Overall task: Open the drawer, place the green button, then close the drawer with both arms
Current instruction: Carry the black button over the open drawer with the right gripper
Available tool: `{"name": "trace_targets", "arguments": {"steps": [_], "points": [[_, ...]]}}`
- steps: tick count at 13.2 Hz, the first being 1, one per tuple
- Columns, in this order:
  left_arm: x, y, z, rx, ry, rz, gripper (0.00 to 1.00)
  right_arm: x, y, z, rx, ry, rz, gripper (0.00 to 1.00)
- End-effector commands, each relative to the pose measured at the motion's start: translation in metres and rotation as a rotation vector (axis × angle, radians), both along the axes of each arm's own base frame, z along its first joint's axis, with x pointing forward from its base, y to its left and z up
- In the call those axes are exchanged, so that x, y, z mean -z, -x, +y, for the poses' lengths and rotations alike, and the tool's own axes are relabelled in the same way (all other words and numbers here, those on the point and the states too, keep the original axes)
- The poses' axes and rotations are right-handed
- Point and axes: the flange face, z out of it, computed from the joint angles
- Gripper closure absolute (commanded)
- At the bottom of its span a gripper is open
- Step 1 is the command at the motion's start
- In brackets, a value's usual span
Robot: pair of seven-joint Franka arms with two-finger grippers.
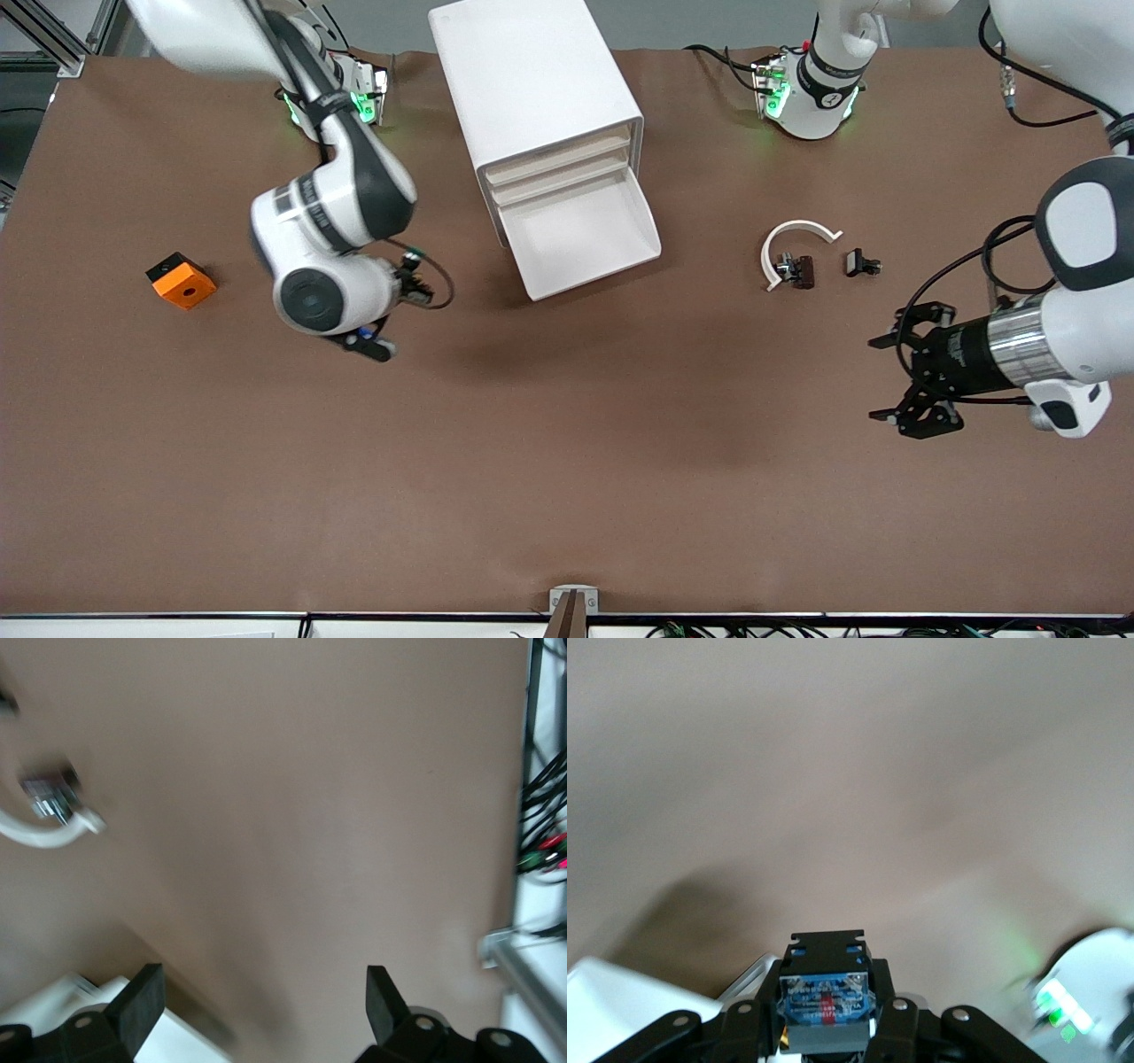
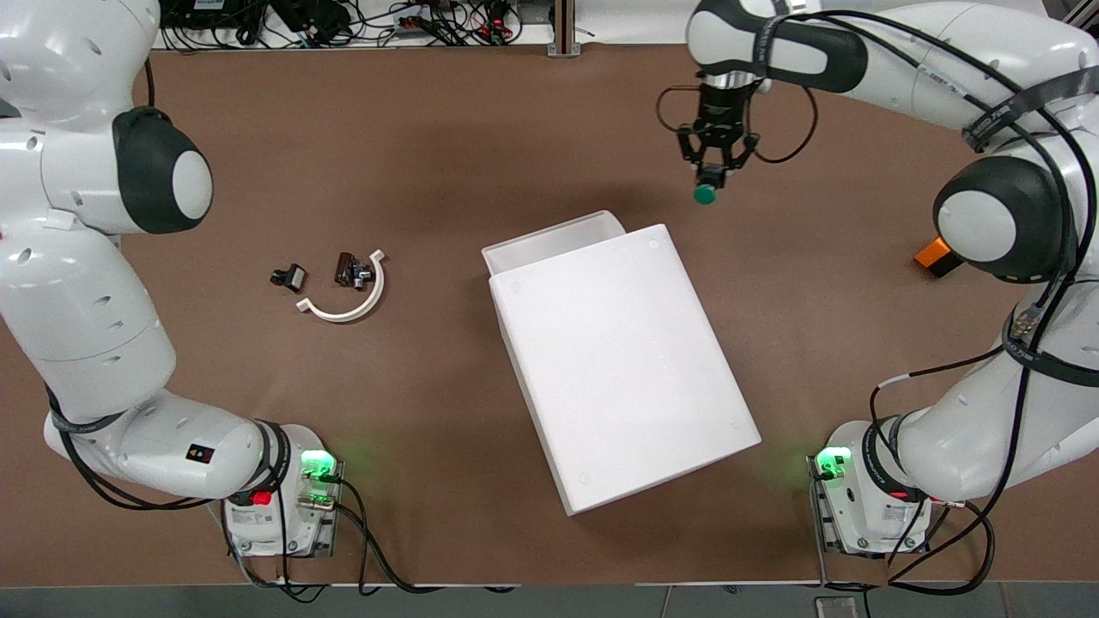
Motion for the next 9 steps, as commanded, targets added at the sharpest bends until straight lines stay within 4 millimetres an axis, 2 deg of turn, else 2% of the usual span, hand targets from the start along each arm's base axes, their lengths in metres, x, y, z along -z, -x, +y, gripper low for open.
{"name": "trace_targets", "arguments": {"steps": [1, 3, 7, 9], "points": [[0.001, 0.016, 0.005, 0.225, -0.030, -0.001, 0.00, -0.024, 0.034, 0.075, 0.138, 0.050, -0.016, 0.74], [0.002, 0.021, 0.008, 0.321, -0.024, 0.002, 0.00, -0.028, 0.057, 0.121, 0.229, 0.064, -0.043, 0.75], [0.010, 0.042, 0.026, 0.525, -0.010, -0.004, 0.00, -0.007, 0.063, 0.158, 0.454, 0.088, -0.116, 0.72], [0.022, 0.048, 0.021, 0.553, -0.025, 0.025, 0.00, 0.009, 0.072, 0.175, 0.495, 0.107, -0.120, 0.72]]}}
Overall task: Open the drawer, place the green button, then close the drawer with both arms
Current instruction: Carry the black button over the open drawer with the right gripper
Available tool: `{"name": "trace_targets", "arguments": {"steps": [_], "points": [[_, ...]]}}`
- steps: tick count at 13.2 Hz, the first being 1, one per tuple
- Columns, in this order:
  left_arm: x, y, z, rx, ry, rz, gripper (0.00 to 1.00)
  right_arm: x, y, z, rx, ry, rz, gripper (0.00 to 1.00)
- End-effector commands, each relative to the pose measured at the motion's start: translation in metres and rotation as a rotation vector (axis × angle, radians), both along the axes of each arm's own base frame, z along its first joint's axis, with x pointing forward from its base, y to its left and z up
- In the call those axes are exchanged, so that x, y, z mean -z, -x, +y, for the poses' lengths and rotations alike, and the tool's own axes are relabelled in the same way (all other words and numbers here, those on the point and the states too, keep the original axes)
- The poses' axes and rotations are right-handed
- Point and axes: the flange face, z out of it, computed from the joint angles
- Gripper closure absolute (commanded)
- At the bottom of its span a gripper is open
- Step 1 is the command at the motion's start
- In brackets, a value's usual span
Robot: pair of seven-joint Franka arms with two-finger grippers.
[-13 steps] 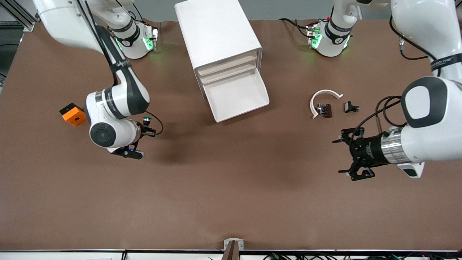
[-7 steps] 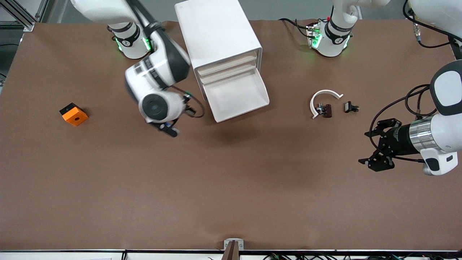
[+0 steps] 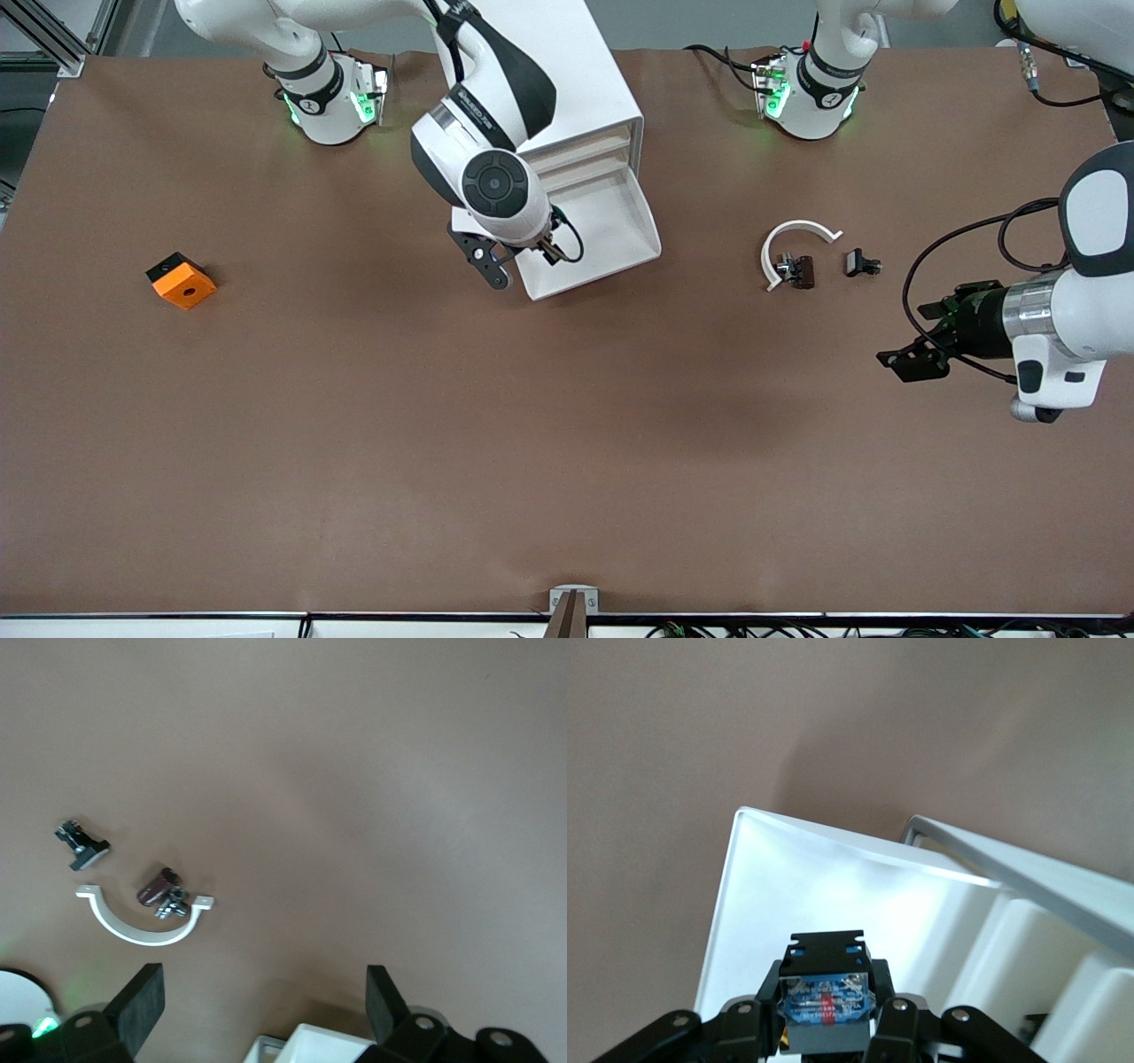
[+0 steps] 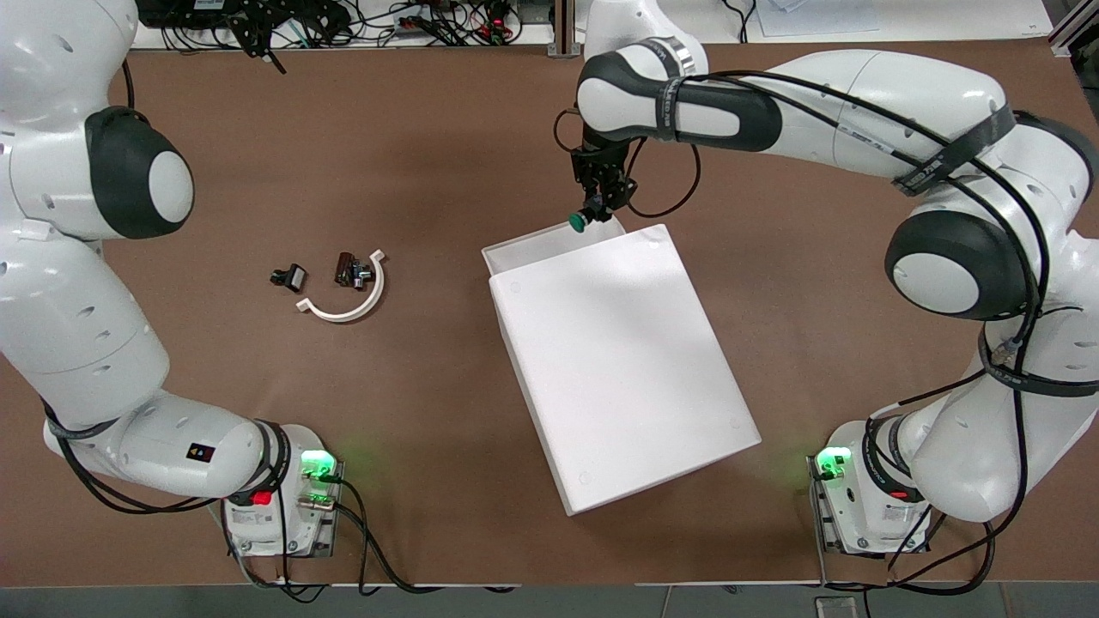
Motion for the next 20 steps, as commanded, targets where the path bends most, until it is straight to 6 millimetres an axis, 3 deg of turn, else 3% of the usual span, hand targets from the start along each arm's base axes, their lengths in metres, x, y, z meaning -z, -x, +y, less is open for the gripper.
{"name": "trace_targets", "arguments": {"steps": [1, 6, 8, 11, 15, 18, 20], "points": [[0.010, 0.020, -0.010, 0.066, -0.039, 0.026, 0.00, 0.020, 0.006, 0.021, 0.057, 0.003, 0.006, 0.72], [0.086, 0.040, -0.050, 0.102, -0.054, 0.023, 0.00, 0.042, 0.031, 0.050, 0.060, 0.021, 0.005, 0.71], [0.103, 0.054, -0.056, 0.104, -0.050, 0.008, 0.00, 0.043, 0.039, 0.056, 0.044, 0.023, 0.003, 0.69], [0.131, 0.075, -0.087, 0.146, -0.039, -0.001, 0.00, 0.053, 0.038, 0.060, 0.050, 0.011, -0.011, 0.67], [0.149, 0.086, -0.122, 0.199, -0.028, -0.028, 0.00, 0.072, 0.040, 0.067, 0.053, 0.005, -0.018, 0.65], [0.167, 0.092, -0.129, 0.198, -0.036, -0.058, 0.00, 0.074, 0.041, 0.067, 0.053, 0.007, -0.017, 0.59], [0.175, 0.094, -0.141, 0.185, -0.045, -0.066, 0.00, 0.074, 0.040, 0.066, 0.052, 0.008, -0.015, 0.43]]}}
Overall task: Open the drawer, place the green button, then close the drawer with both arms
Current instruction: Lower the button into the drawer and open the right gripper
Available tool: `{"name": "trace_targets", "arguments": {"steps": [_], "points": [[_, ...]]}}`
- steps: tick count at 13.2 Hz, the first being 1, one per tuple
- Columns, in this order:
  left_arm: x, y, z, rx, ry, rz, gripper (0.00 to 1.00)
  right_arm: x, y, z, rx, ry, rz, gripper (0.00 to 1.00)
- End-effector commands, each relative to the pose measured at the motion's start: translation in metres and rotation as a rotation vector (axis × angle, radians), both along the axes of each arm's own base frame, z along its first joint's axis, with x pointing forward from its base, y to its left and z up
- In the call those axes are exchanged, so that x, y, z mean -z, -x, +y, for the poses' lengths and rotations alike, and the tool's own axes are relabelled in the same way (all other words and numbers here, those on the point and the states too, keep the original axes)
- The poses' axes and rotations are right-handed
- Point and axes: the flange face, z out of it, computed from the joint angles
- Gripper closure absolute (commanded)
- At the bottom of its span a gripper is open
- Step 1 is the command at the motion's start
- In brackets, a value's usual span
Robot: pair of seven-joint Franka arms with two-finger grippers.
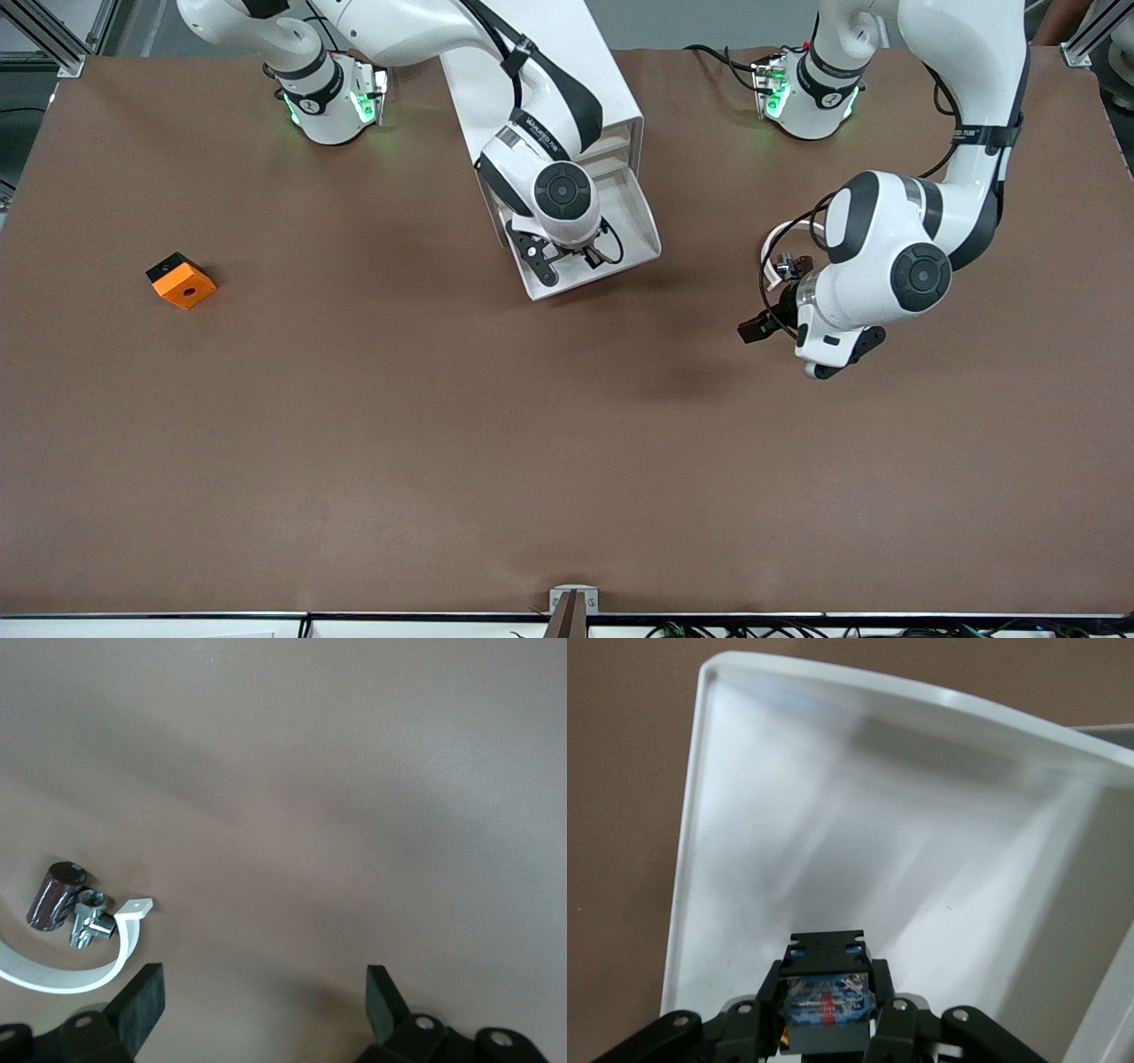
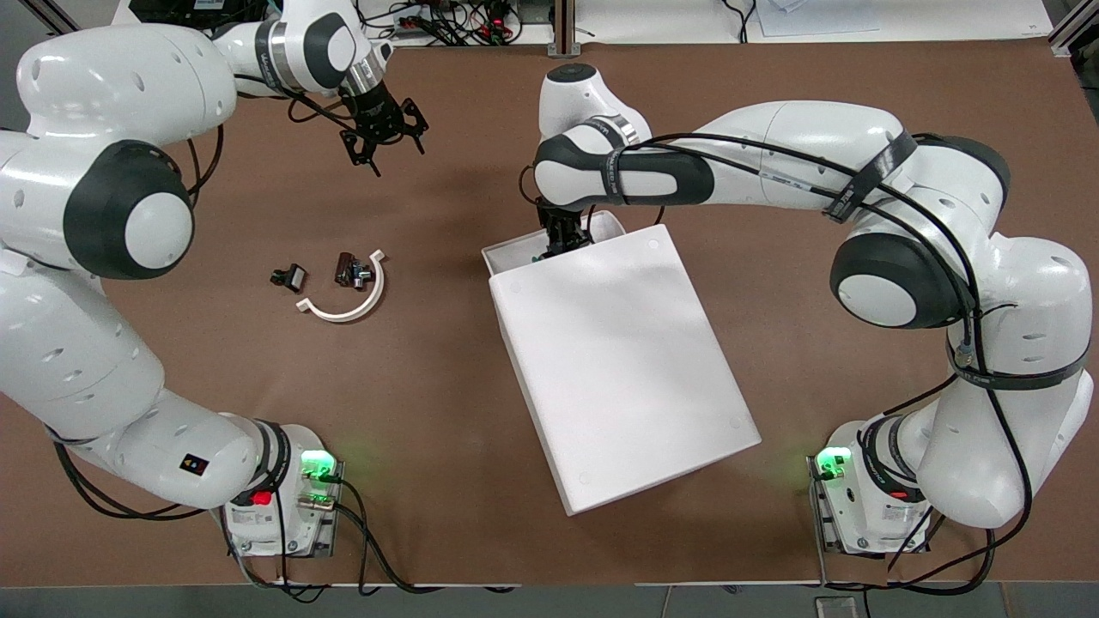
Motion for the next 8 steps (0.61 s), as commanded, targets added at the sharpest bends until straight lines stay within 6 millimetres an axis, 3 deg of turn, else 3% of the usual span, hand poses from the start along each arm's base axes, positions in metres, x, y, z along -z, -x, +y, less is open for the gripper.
{"name": "trace_targets", "arguments": {"steps": [1, 2, 4, 5, 8], "points": [[0.005, 0.007, -0.014, -0.012, -0.023, -0.031, 0.00, -0.004, -0.006, 0.000, 0.030, -0.005, 0.009, 0.19], [0.010, 0.010, -0.029, -0.024, -0.030, -0.042, 0.00, -0.007, -0.007, -0.001, 0.029, -0.005, 0.008, 0.00], [0.022, 0.015, -0.059, -0.024, -0.039, -0.074, 0.00, -0.021, -0.011, -0.002, 0.024, -0.011, -0.008, 0.00], [0.026, 0.012, -0.063, -0.026, -0.036, -0.098, 0.00, -0.034, -0.017, -0.004, 0.025, -0.010, -0.005, 0.00], [0.052, 0.028, -0.119, -0.007, -0.042, -0.116, 0.00, -0.107, -0.047, -0.032, 0.017, 0.015, 0.069, 0.00]]}}
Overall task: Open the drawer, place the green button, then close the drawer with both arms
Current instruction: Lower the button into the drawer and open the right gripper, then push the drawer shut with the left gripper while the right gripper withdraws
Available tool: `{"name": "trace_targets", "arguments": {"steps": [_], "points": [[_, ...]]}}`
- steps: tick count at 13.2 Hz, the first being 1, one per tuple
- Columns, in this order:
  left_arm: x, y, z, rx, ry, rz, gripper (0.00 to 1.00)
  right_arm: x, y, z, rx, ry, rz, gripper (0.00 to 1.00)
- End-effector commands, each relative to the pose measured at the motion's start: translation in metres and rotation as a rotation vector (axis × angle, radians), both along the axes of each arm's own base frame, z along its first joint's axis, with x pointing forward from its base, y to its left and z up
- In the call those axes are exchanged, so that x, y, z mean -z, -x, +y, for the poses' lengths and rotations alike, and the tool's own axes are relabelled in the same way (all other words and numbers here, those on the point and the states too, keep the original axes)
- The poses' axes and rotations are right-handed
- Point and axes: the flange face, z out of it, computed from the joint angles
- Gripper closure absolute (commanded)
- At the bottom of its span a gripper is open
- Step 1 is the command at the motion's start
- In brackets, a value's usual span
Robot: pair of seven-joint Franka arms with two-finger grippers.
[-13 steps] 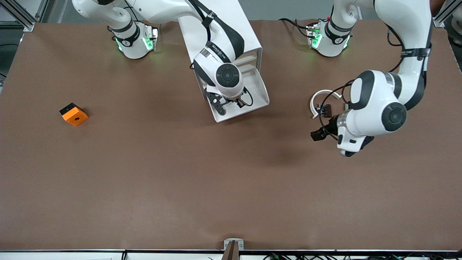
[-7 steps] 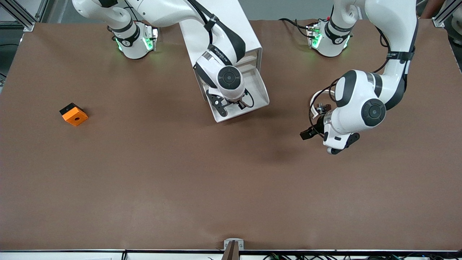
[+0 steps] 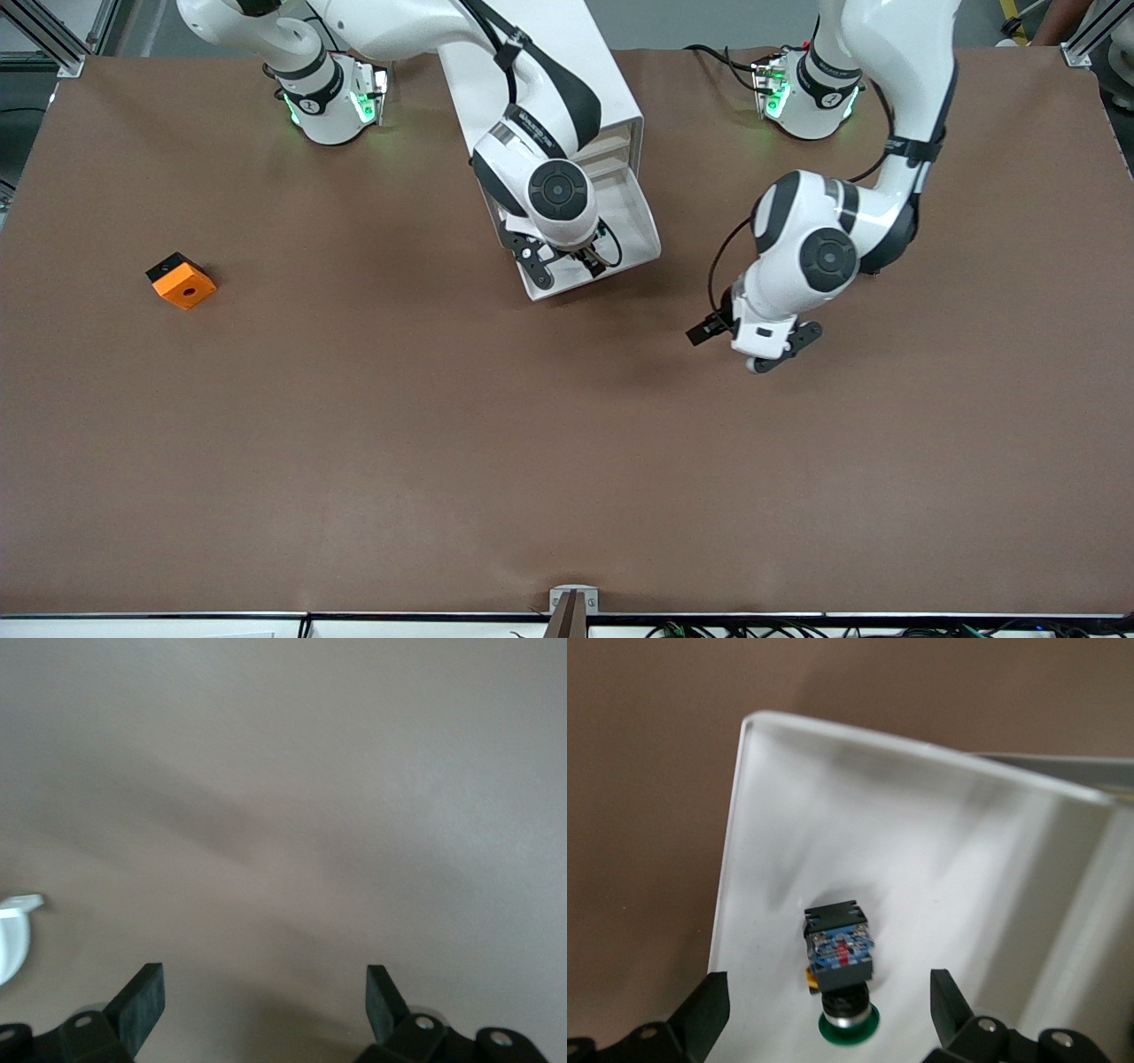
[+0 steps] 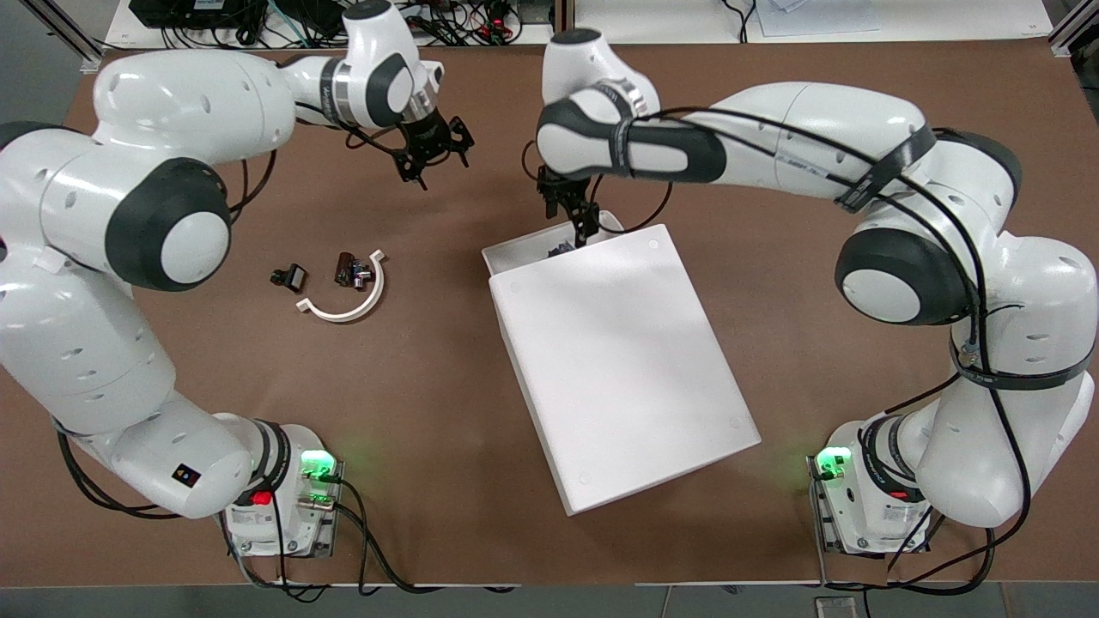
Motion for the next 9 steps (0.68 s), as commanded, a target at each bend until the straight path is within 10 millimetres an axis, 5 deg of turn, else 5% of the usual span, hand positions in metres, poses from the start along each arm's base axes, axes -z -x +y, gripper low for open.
{"name": "trace_targets", "arguments": {"steps": [1, 4, 9], "points": [[0.021, 0.009, -0.044, -0.004, -0.024, -0.019, 0.00, -0.064, -0.025, -0.029, 0.003, 0.004, 0.064, 0.00], [0.043, 0.031, -0.090, 0.062, -0.040, -0.001, 0.00, -0.119, -0.035, -0.074, -0.147, -0.045, 0.083, 0.00], [0.047, 0.077, -0.145, 0.162, -0.023, 0.029, 0.00, -0.192, -0.036, -0.176, -0.417, -0.171, 0.065, 0.00]]}}
